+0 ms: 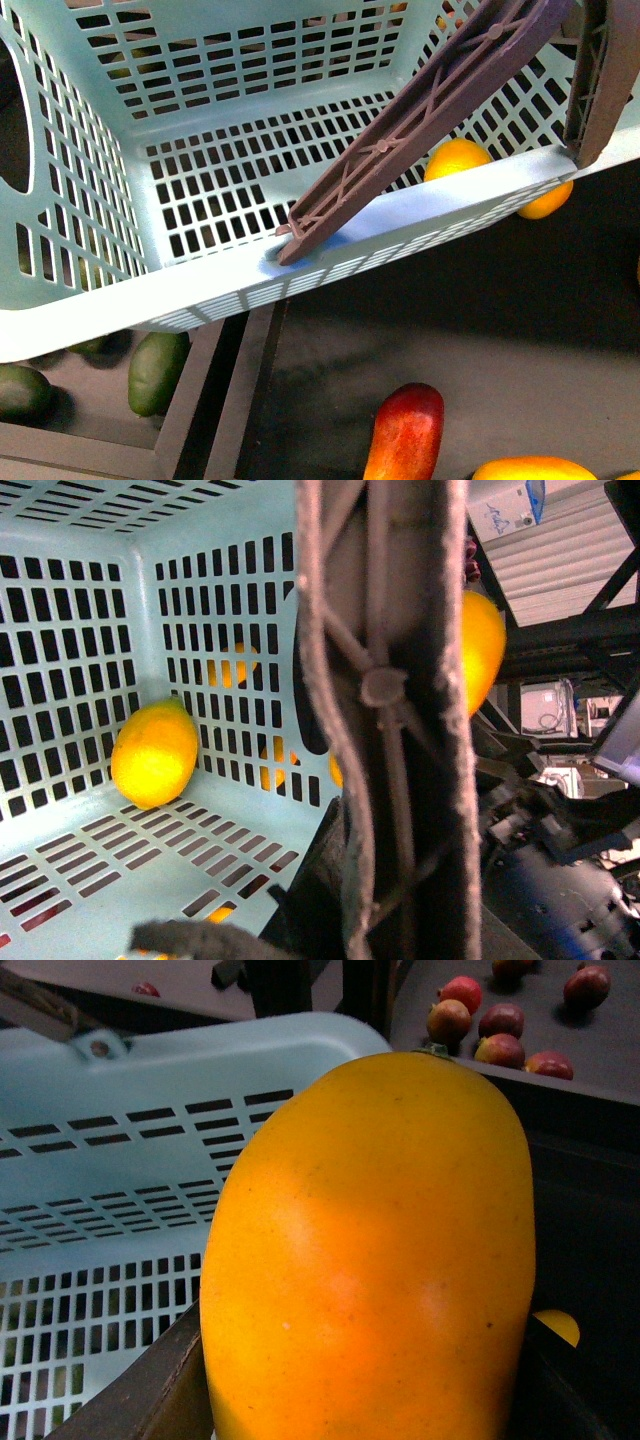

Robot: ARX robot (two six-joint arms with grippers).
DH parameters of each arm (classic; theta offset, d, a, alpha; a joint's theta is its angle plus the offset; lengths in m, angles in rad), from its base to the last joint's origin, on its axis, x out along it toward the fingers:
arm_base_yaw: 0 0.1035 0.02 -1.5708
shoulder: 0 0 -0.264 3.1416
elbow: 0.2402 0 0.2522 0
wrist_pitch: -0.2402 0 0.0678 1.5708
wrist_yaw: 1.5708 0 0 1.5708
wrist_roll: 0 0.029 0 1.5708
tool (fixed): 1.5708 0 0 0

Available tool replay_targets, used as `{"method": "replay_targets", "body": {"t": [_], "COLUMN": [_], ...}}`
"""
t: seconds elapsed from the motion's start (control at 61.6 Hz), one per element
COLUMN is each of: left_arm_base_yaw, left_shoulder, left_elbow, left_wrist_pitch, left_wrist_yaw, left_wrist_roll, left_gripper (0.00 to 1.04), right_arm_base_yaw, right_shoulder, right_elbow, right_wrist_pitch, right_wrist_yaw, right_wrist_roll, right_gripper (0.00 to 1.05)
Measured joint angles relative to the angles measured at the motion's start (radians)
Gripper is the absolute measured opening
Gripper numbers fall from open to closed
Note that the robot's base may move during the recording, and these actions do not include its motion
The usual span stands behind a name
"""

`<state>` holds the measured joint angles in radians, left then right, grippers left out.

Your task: Pick lemon and mango into basket

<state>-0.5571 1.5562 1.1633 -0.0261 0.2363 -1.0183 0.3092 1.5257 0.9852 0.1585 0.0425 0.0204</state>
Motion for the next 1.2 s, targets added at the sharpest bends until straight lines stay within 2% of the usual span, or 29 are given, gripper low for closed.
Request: {"method": "replay_targets", "body": {"t": [0.081,0.13,0.309,0.455,0.65,0.666,0.699,0.747,0.812,1.007,1.056,1.121,1.202], "left_arm_base_yaw": [0.0,0.0,0.0,0.0,0.001,0.001,0.001,0.001,0.0,0.0,0.0,0.0,0.0], "left_shoulder": [0.0,0.0,0.0,0.0,0.0,0.0,0.0,0.0,0.0,0.0,0.0,0.0,0.0], "left_elbow": [0.0,0.0,0.0,0.0,0.0,0.0,0.0,0.0,0.0,0.0,0.0,0.0,0.0], "left_wrist_pitch": [0.0,0.0,0.0,0.0,0.0,0.0,0.0,0.0,0.0,0.0,0.0,0.0,0.0], "left_wrist_yaw": [-0.001,-0.001,0.0,0.0,-0.009,-0.007,-0.005,0.0,0.001,-0.003,-0.005,-0.003,-0.001], "left_wrist_roll": [0.0,0.0,0.0,-0.004,0.002,0.001,0.001,-0.001,0.0,-0.003,0.0,0.001,-0.001], "left_gripper": [0.05,0.05,0.05,0.05,0.05,0.05,0.05,0.05,0.05,0.05,0.05,0.05,0.05], "right_arm_base_yaw": [0.024,0.034,0.028,-0.025,-0.142,-0.156,-0.185,-0.202,-0.212,-0.244,-0.276,-0.301,-0.306], "right_shoulder": [0.023,0.028,0.01,-0.056,-0.257,-0.281,-0.336,-0.394,-0.436,-0.54,-0.567,-0.605,-0.646], "right_elbow": [0.0,0.0,-0.007,-0.058,-0.196,-0.224,-0.32,-0.435,-0.516,-0.685,-0.714,-0.75,-0.786], "right_wrist_pitch": [0.0,-0.002,-0.003,-0.001,-0.044,-0.011,0.164,0.372,0.47,0.512,0.514,0.515,0.513], "right_wrist_yaw": [0.003,0.007,0.048,0.099,0.224,0.205,0.124,0.068,0.047,0.017,-0.034,-0.035,-0.039], "right_wrist_roll": [0.007,0.013,0.035,0.058,0.091,0.082,0.052,0.02,0.006,-0.011,-0.014,-0.014,-0.016], "right_gripper": [0.64,0.74,0.97,0.96,0.96,0.94,0.86,0.73,0.61,0.25,0.16,0.03,0.02]}}
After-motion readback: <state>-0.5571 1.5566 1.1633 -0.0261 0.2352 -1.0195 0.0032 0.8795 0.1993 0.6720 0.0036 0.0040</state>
